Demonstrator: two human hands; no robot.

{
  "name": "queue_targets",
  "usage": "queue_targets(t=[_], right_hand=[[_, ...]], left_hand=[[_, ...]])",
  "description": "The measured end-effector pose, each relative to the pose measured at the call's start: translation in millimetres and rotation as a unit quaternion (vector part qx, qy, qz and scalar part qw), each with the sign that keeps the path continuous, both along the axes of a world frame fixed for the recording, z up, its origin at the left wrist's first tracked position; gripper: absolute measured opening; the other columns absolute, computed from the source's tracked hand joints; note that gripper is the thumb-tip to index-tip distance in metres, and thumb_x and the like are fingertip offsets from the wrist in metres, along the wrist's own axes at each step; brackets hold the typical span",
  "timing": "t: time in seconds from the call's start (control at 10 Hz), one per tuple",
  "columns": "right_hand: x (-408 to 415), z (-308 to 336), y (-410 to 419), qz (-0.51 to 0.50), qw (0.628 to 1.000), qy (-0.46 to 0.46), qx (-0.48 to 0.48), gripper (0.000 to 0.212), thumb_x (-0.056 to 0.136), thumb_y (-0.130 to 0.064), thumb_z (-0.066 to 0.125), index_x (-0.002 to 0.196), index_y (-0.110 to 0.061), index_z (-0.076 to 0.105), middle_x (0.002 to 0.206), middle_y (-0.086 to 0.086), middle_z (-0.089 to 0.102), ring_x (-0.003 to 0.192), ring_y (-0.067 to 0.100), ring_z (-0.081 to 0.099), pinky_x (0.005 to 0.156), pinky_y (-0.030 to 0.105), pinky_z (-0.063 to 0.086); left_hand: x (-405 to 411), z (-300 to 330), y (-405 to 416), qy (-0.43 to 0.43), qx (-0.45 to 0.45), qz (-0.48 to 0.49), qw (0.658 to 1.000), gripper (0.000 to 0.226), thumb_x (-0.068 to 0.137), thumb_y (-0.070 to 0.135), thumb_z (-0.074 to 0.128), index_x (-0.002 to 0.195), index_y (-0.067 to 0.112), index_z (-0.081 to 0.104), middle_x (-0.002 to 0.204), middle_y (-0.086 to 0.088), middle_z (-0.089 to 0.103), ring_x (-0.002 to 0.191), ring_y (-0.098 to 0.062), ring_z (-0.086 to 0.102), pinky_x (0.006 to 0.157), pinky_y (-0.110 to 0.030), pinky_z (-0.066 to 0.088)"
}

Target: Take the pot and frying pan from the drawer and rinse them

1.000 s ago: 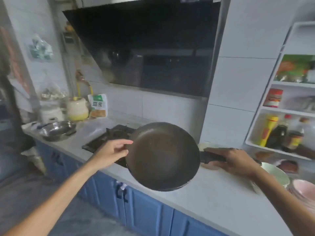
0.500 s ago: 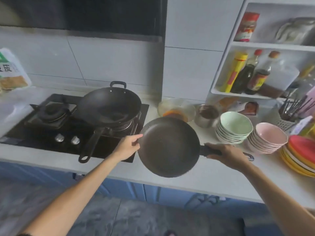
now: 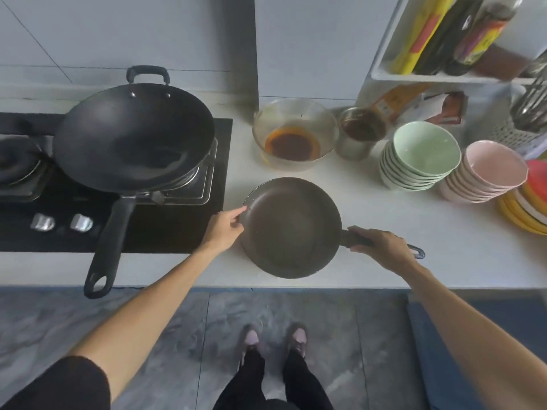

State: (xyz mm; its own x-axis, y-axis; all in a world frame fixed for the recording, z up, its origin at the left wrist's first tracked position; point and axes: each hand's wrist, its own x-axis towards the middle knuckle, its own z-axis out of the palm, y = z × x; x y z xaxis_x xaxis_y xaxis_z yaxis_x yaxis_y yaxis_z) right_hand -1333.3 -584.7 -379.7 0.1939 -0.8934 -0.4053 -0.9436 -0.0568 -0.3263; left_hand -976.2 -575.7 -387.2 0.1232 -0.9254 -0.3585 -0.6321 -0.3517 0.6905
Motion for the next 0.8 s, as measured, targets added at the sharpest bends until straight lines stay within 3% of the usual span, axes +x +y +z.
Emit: queue_targets(t=[0.1, 0.2, 0.3, 0.5, 0.6, 0.7, 0.8], right_hand=[[3, -9, -2, -0.004, 1.0, 0.019, 0.01, 0.045, 0.087, -0.049, 0.054, 0.131, -0.044, 0.044, 0.108, -0.005, 0.065, 0.1, 0.023, 0.056, 0.075, 0.035, 0.036], [3, -16, -4, 0.002, 1.0, 0.025, -0.005, 0.046, 0.087, -0.046, 0.056, 0.133, -0.04, 0.046, 0.107, -0.003, 0.065, 0.097, 0.025, 0.058, 0.073, 0.033, 0.037], [7, -18, -6, 0.004, 0.999, 0.032, -0.036, 0.046, 0.088, -0.039, 0.059, 0.132, -0.035, 0.049, 0.1, 0.001, 0.066, 0.092, 0.029, 0.058, 0.072, 0.032, 0.034], [23, -18, 4, -0.014, 0.994, 0.084, -0.074, 0.044, 0.089, -0.036, 0.057, 0.133, -0.029, 0.05, 0.106, 0.006, 0.067, 0.097, 0.033, 0.058, 0.087, 0.039, 0.038], [32, -17, 7, -0.019, 0.989, 0.129, -0.065, 0.047, 0.092, -0.036, 0.052, 0.138, -0.028, 0.043, 0.125, 0.007, 0.06, 0.114, 0.032, 0.052, 0.1, 0.039, 0.031], [41, -19, 19, 0.003, 0.981, 0.187, -0.052, 0.059, 0.093, -0.034, 0.051, 0.145, -0.024, 0.026, 0.154, 0.013, 0.023, 0.139, 0.031, 0.024, 0.112, 0.046, 0.019], [52, -5, 39, 0.055, 0.981, 0.175, -0.057, 0.066, 0.091, -0.034, 0.054, 0.146, -0.019, 0.022, 0.156, 0.014, 0.012, 0.143, 0.029, 0.016, 0.113, 0.049, 0.02]], left_hand=[[5, -18, -2, 0.014, -0.011, -0.006, 1.0, 0.052, 0.083, 0.003, 0.051, 0.132, 0.02, 0.054, 0.115, -0.009, 0.067, 0.1, -0.016, 0.062, 0.084, -0.02, 0.044], [10, -35, -2, 0.025, -0.025, -0.009, 0.999, 0.05, 0.085, 0.008, 0.052, 0.133, 0.023, 0.053, 0.086, -0.001, 0.058, 0.075, -0.011, 0.051, 0.067, -0.025, 0.048], [17, -53, 0, 0.026, -0.044, -0.024, 0.998, 0.049, 0.088, 0.014, 0.051, 0.135, 0.029, 0.049, 0.074, -0.003, 0.054, 0.055, -0.016, 0.039, 0.05, -0.023, 0.04], [17, -62, 5, 0.034, -0.056, -0.037, 0.997, 0.047, 0.095, 0.018, 0.048, 0.139, 0.03, 0.042, 0.058, -0.007, 0.032, 0.048, -0.02, 0.025, 0.048, -0.019, 0.029], [16, -59, 5, 0.03, -0.043, -0.042, 0.998, 0.047, 0.095, 0.021, 0.046, 0.14, 0.033, 0.04, 0.066, -0.008, 0.04, 0.051, -0.022, 0.034, 0.058, -0.027, 0.035], [16, -50, 10, 0.018, -0.031, -0.069, 0.997, 0.045, 0.098, 0.02, 0.043, 0.142, 0.03, 0.039, 0.073, -0.017, 0.053, 0.066, -0.026, 0.049, 0.068, -0.028, 0.038], [22, -33, 25, -0.002, -0.055, -0.106, 0.993, 0.042, 0.098, 0.016, 0.043, 0.139, 0.024, 0.044, 0.148, -0.008, 0.041, 0.126, -0.027, 0.05, 0.103, -0.032, 0.037]])
